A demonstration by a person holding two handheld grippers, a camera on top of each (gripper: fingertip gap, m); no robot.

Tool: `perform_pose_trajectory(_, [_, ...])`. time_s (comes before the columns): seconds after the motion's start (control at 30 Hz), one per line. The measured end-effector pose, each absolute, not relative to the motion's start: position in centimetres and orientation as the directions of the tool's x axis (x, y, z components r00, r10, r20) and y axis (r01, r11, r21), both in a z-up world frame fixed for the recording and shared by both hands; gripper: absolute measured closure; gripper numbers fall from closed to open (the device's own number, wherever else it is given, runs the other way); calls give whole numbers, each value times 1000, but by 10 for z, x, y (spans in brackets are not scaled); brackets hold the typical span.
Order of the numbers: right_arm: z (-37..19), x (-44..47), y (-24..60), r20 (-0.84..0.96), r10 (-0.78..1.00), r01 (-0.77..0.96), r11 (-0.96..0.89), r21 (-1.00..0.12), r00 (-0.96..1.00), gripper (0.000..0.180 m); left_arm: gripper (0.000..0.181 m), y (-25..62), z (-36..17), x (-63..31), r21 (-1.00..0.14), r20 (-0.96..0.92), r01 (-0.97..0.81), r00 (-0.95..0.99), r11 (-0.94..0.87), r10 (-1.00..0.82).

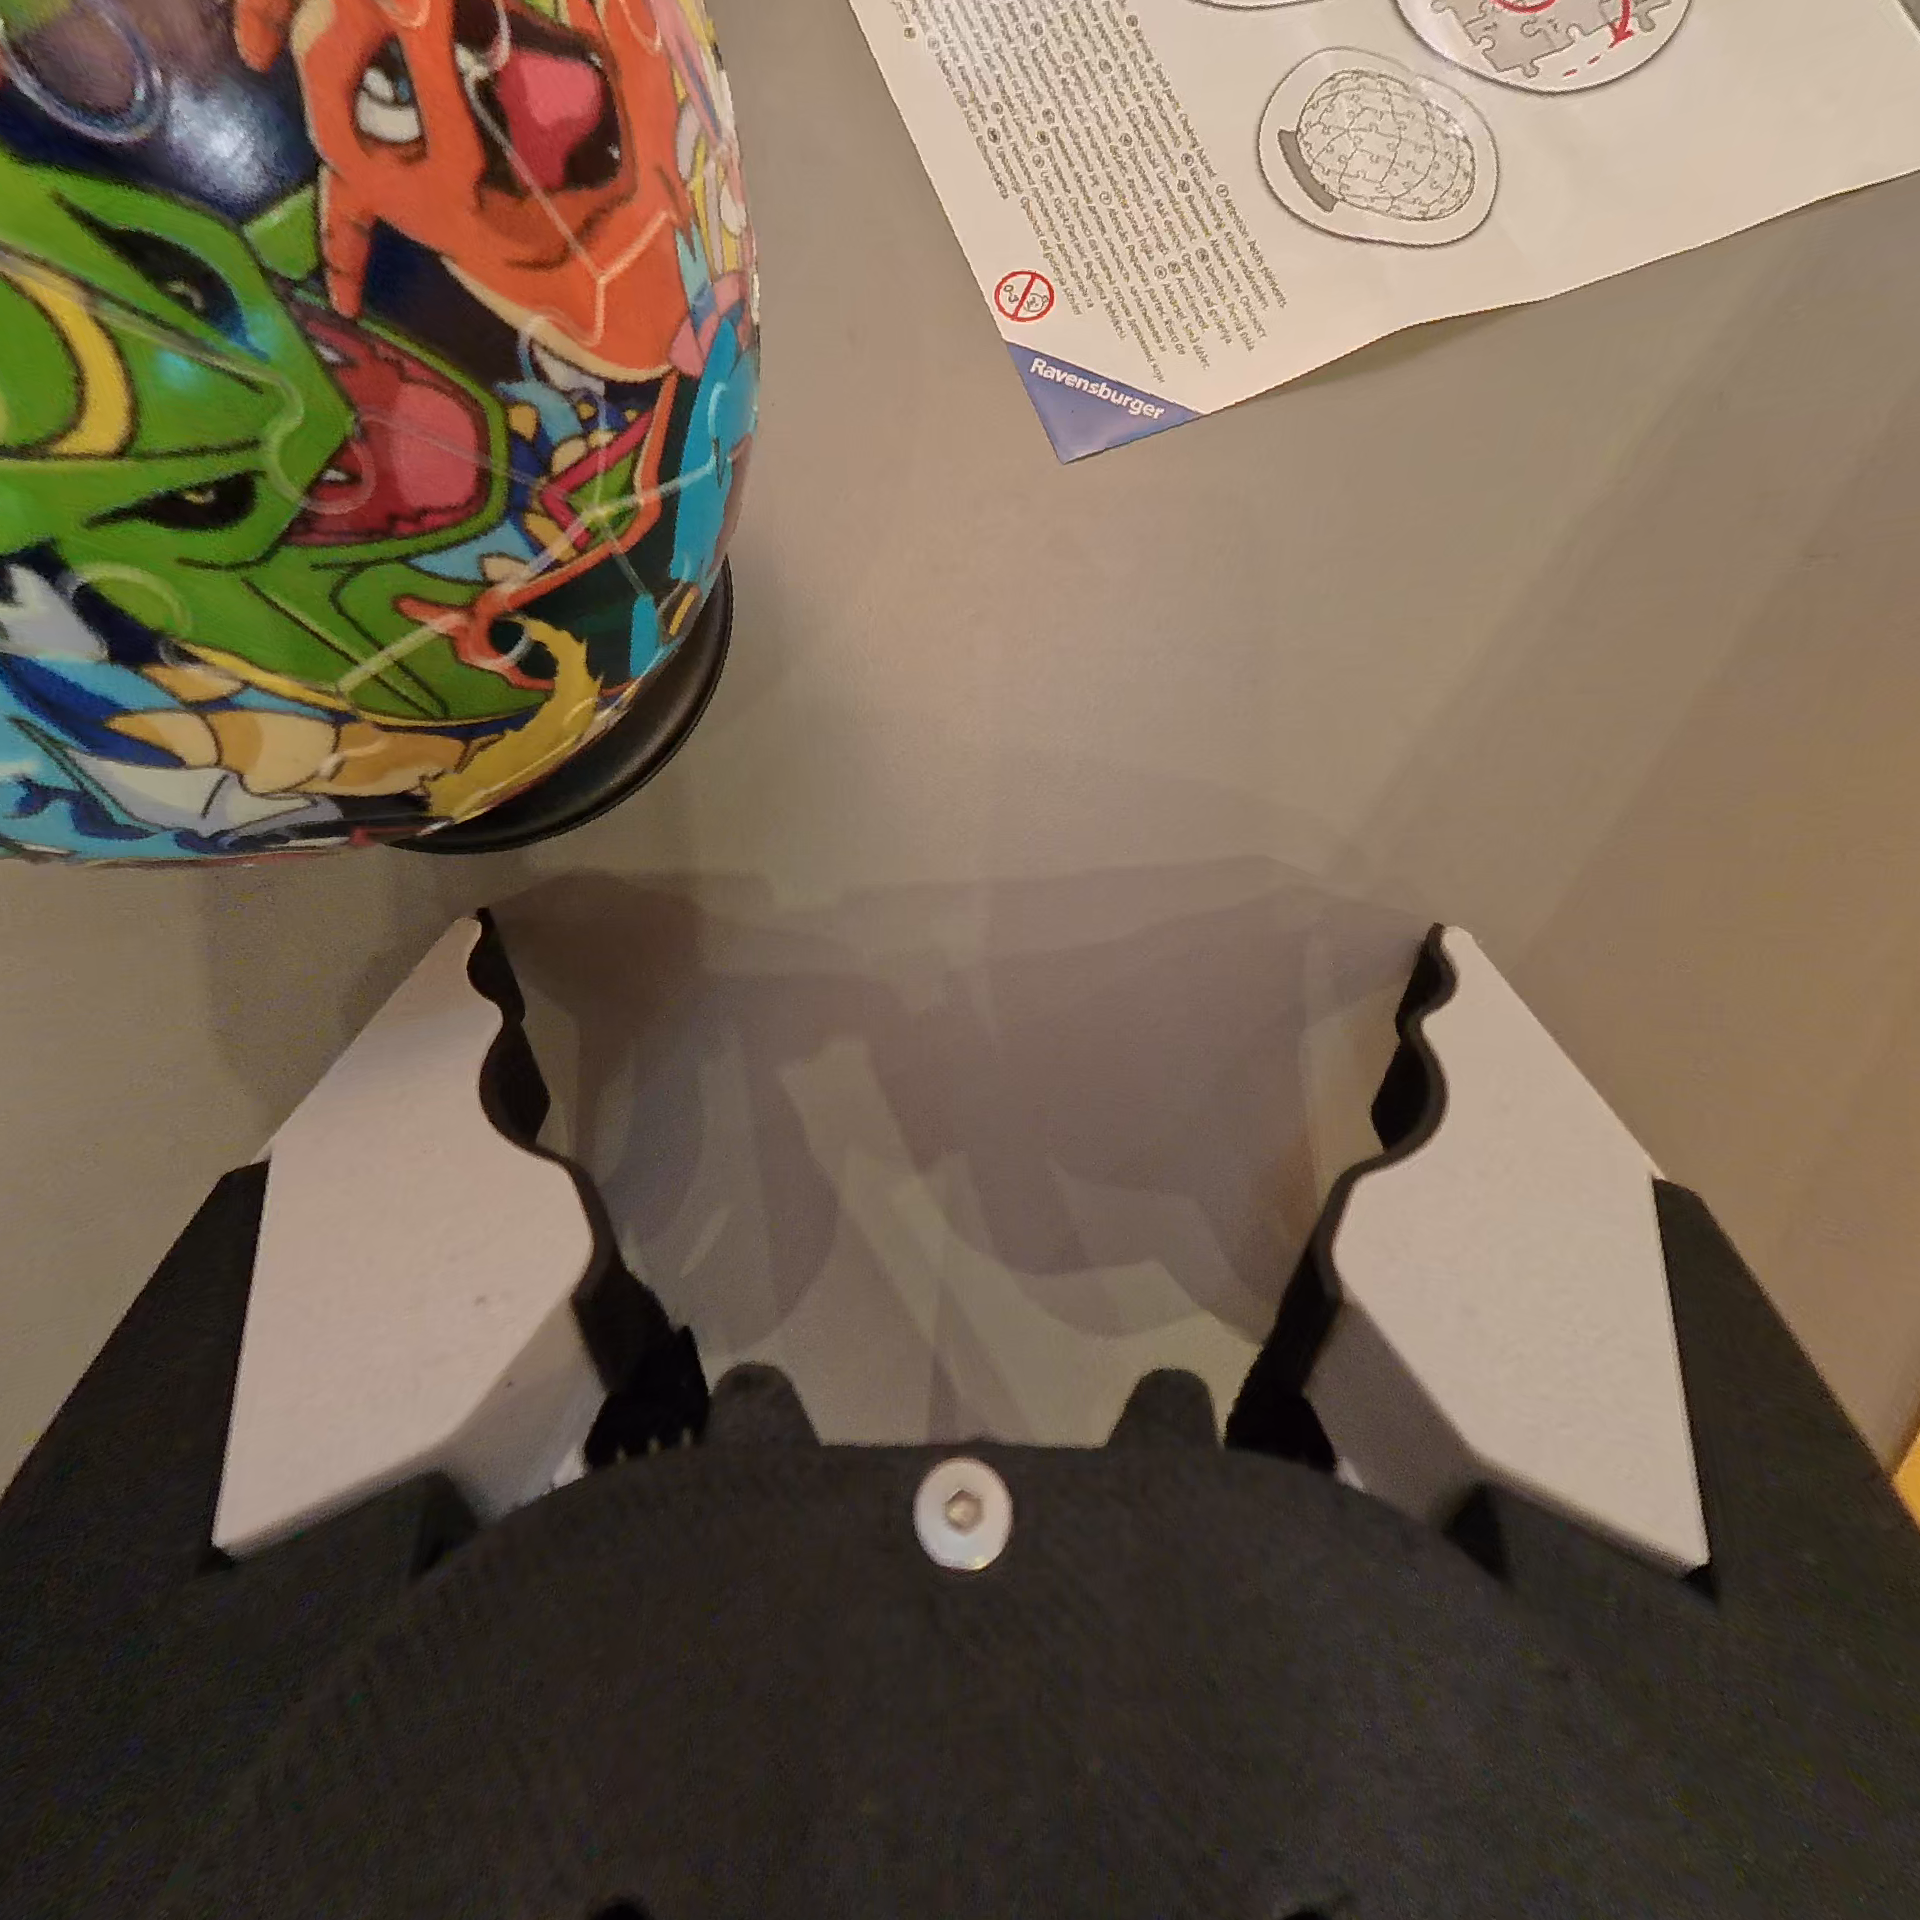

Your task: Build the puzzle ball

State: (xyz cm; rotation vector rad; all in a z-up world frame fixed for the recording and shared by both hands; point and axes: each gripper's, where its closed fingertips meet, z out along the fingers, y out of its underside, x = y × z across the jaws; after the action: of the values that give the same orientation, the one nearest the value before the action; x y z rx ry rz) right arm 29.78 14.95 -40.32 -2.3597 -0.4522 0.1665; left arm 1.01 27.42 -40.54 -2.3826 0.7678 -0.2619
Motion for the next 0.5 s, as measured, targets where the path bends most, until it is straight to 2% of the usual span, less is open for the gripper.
perform_pose_trajectory(0.5, [-403, 298, 150, 8, 367, 274, -682, -678, 930, 20, 34, 278, -406, 14, -615, 1, -493, 780, -616, -626])
